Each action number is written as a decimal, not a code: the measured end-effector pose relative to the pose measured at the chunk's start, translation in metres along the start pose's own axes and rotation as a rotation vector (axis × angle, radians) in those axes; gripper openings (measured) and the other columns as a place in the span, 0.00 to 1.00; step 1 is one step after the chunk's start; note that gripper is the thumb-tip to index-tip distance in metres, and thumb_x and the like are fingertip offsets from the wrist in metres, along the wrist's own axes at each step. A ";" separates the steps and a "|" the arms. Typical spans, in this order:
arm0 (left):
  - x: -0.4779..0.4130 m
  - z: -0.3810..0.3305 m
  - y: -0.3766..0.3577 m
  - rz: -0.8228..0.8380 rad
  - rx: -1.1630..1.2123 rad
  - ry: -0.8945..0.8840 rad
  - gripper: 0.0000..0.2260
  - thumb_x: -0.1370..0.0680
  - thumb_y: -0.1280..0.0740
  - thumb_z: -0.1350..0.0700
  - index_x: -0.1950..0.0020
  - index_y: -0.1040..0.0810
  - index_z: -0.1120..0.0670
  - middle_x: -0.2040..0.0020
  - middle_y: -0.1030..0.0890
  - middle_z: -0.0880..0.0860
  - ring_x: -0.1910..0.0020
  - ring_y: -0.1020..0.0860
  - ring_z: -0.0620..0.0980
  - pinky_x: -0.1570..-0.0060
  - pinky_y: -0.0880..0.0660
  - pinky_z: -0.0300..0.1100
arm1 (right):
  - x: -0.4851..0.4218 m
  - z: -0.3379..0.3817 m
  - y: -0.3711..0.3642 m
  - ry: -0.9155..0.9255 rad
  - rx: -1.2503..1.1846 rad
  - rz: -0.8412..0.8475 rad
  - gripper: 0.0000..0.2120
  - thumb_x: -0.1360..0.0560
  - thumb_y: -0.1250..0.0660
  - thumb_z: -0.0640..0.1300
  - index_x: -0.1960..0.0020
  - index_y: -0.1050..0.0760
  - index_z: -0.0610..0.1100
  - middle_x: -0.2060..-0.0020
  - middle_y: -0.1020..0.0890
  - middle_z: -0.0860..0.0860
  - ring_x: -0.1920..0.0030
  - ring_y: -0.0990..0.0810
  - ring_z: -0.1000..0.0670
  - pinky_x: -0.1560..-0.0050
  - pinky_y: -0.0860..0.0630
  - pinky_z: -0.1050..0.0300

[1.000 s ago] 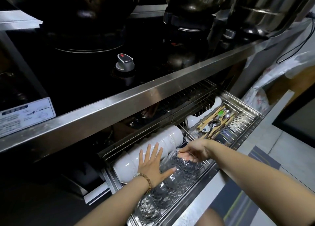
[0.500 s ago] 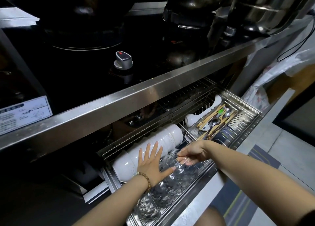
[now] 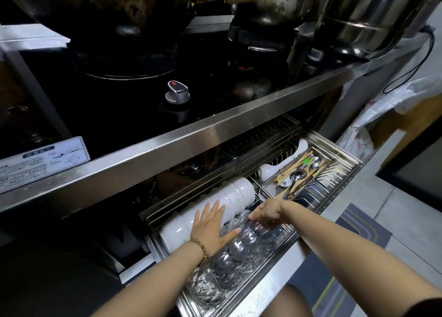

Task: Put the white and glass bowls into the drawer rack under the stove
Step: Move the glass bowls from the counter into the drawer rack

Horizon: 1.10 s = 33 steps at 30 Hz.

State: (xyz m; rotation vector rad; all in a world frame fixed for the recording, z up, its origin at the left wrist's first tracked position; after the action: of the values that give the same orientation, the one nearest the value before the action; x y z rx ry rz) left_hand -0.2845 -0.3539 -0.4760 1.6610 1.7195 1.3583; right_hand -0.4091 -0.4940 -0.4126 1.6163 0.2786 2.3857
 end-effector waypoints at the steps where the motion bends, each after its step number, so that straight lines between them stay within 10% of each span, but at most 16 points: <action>1: 0.003 -0.001 0.005 0.001 0.019 0.002 0.39 0.26 0.49 0.31 0.23 0.56 0.50 0.22 0.60 0.49 0.24 0.61 0.50 0.26 0.63 0.50 | 0.006 0.001 -0.001 0.023 0.021 -0.013 0.13 0.19 0.44 0.45 0.59 0.28 0.42 0.63 0.26 0.49 0.65 0.29 0.52 0.59 0.27 0.58; 4: 0.012 -0.006 0.026 -0.044 0.049 -0.008 0.37 0.25 0.46 0.33 0.23 0.53 0.51 0.22 0.54 0.50 0.23 0.56 0.50 0.25 0.56 0.49 | 0.023 0.001 0.004 0.131 -0.012 -0.231 0.11 0.21 0.40 0.43 0.45 0.23 0.40 0.55 0.20 0.47 0.64 0.25 0.55 0.67 0.30 0.68; 7: 0.023 -0.018 0.053 -0.120 0.132 -0.045 0.36 0.24 0.42 0.37 0.23 0.51 0.52 0.22 0.48 0.50 0.24 0.48 0.49 0.26 0.47 0.47 | 0.044 0.000 0.013 0.292 -0.314 -0.346 0.20 0.22 0.39 0.46 0.32 0.31 0.40 0.33 0.27 0.44 0.39 0.24 0.48 0.54 0.25 0.61; 11: 0.047 -0.041 0.096 -0.262 0.262 -0.149 0.32 0.23 0.40 0.41 0.24 0.45 0.52 0.25 0.40 0.50 0.27 0.38 0.48 0.30 0.39 0.42 | 0.095 0.011 0.016 0.549 -0.729 -0.453 0.16 0.22 0.37 0.45 0.35 0.28 0.44 0.36 0.24 0.45 0.41 0.22 0.48 0.49 0.22 0.58; 22: 0.178 -0.055 0.260 -0.675 0.128 -0.519 0.24 0.24 0.37 0.43 0.29 0.37 0.44 0.33 0.28 0.42 0.37 0.28 0.39 0.36 0.30 0.40 | 0.235 0.102 -0.027 1.016 -0.206 -0.823 0.21 0.24 0.35 0.49 0.32 0.31 0.50 0.34 0.27 0.52 0.32 0.31 0.54 0.28 0.37 0.52; 33: 0.320 0.104 0.350 -0.879 -0.010 -0.081 0.27 0.25 0.37 0.42 0.28 0.38 0.47 0.29 0.32 0.47 0.32 0.32 0.47 0.37 0.31 0.43 | 0.256 0.257 -0.141 1.214 0.118 -0.620 0.26 0.24 0.35 0.51 0.28 0.37 0.51 0.28 0.34 0.54 0.28 0.36 0.52 0.29 0.37 0.54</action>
State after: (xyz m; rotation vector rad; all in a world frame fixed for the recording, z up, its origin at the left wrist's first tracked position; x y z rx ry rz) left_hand -0.0830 -0.0828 -0.1270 0.7374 2.0075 0.8440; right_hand -0.2475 -0.2761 -0.1330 -0.1361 0.9449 2.4665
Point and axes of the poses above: each hand's wrist, its own x-axis away from the middle knuckle, its own y-axis out of the back of the hand, z = x × y, the point moved 1 cm from there along -x, towards the middle knuckle
